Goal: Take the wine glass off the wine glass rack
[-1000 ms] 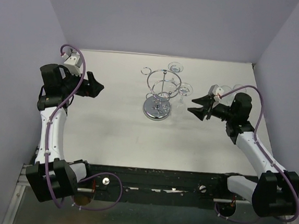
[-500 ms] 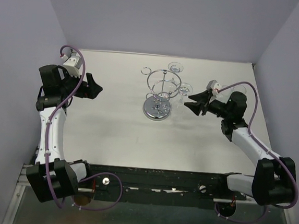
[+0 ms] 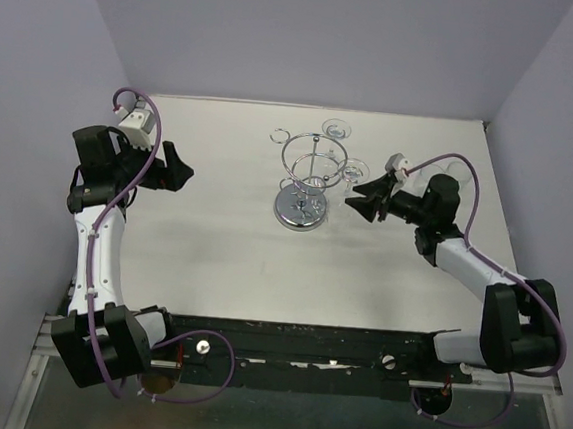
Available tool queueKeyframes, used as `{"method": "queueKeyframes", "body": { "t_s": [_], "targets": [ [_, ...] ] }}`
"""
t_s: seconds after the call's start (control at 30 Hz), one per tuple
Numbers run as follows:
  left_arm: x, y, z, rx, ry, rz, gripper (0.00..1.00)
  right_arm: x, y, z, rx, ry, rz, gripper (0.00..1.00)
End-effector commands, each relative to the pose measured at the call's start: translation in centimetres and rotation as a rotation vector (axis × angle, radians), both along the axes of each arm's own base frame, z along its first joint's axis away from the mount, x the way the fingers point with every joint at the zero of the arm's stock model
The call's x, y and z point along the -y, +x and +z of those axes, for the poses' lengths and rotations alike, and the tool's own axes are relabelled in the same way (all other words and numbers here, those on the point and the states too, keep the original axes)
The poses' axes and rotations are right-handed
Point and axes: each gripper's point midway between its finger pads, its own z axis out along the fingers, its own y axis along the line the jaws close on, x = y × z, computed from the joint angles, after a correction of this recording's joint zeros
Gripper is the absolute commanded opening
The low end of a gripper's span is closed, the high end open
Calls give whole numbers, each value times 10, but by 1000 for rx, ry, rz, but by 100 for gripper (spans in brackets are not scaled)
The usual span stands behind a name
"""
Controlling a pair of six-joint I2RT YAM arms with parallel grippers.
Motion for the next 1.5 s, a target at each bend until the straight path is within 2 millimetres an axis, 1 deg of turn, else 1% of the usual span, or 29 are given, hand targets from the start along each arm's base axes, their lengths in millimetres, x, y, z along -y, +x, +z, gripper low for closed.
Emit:
{"method": "queueKeyframes", "body": {
  "t_s": [0.0,0.23,0.33,0.43,0.63,0.9,1.03,1.1,1.2,1.33,1.47],
  "targets": [
    [-10,4,10,29,26,42,98,-7,9,11,50,11,-3,50],
    [-13,7,11,26,35,47,98,-13,13,12,34,29,-13,50],
    [-13,7,12,29,37,47,98,-12,15,15,13,51,-35,48],
    [-13,7,9,21,34,45,98,-11,18,16,-3,66,-57,44],
    [-12,6,5,8,21,48,98,-11,18,16,-6,68,-65,41],
    [-12,6,3,8,16,51,98,-14,17,15,13,64,-67,40],
    [-11,5,2,6,11,50,98,-14,17,18,17,60,-69,35],
    [-11,6,1,7,9,53,98,-13,15,17,11,56,-72,31],
    [-11,6,-2,3,4,53,98,-11,13,20,17,55,-79,21],
    [-13,6,-8,-8,6,66,98,-7,13,26,44,41,-101,16],
    [-11,9,-10,-15,-39,77,98,-7,11,34,61,27,-92,5]
  ]
}}
